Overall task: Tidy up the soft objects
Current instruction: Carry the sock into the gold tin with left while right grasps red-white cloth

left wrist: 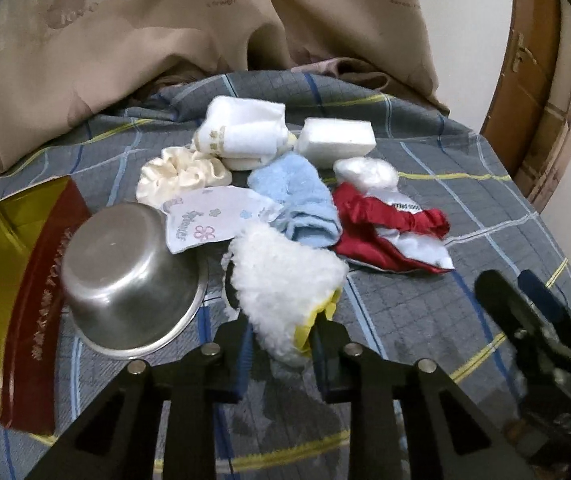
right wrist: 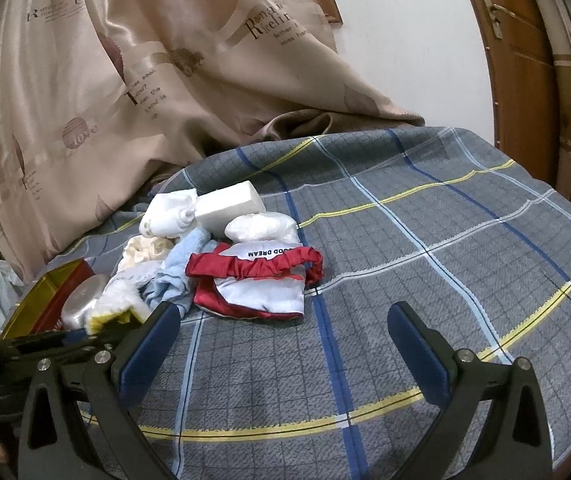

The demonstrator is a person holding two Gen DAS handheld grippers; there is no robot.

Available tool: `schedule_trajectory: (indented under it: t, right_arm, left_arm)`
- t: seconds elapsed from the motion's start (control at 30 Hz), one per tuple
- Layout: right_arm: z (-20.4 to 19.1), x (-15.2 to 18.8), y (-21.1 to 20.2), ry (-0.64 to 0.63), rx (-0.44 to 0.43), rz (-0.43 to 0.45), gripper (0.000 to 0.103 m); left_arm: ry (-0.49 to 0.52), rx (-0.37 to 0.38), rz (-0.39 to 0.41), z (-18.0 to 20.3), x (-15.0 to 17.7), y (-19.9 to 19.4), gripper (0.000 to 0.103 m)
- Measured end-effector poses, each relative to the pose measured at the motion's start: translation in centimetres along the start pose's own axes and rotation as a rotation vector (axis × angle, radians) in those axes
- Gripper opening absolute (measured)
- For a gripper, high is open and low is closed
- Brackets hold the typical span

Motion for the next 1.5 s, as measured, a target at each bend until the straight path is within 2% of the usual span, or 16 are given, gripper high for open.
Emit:
schedule_trajectory:
  t: [0.23, 0.4, 0.73, 0.83, 0.93, 1.07, 1.2, 1.3, 1.5]
  right_arm:
    - [0.0, 0.1, 0.0, -0.016, 0.010, -0.002, 0.103]
    - [-0.4, 0.4, 0.1, -0.045, 0.035, -0.011, 0.103]
    - [-1.1, 0.5, 0.7, -0.097, 0.087, -0.049, 0.103]
    - [-1.9, 0.2, 1.3, -0.161, 0.108, -0.093, 0.103]
    - [-2.7, -1.0, 1.6, -0.253, 0.135, -0.090, 0.103]
    - [-3.2, -3.4, 2.7, -0.419, 0.129, -0.074, 0.103]
    - [-3.1, -4.8, 4.9, -0.536, 0.044, -0.140, 0.103]
    - [-3.5, -5.3, 6.0, -0.603, 0.016, -0.166, 0.103]
    - [-5.6, -5.1, 7.3, -0.750, -0.032, -0.195, 0.103]
  left_arm:
    - [-0.007, -0.030, 0.049, 0.4, 0.0, -4.1, 0.024]
    - [-0.005, -0.063, 0.080, -0.8, -0.3, -7.3, 0.025]
    - [-0.040, -0.151, 0.121, -6.9, -0.9, -12.4, 0.025]
    - [-0.053, -0.175, 0.128, -9.0, -1.2, -13.5, 0.025]
    - [-0.072, -0.207, 0.133, -11.5, -1.5, -14.3, 0.025]
    - [-0.101, -0.246, 0.099, -15.3, -2.4, -14.2, 0.025]
    - [-0.147, -0.265, 0.043, -19.6, -3.3, -12.9, 0.025]
    - [-0.179, -0.267, 0.001, -22.0, -3.6, -11.5, 0.025]
    - [-0.184, -0.286, -0.077, -24.2, -3.8, -8.9, 0.031]
Point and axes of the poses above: each gripper's, at about its wrist camera, not at the fingertips, and y roughly the way its jaws point, z to its right, x to its underside, the point moved 2 cm from there along y, roughly the way its jaws point, and after that the axes turned 14 degrees about x, right-handed, at the moved point
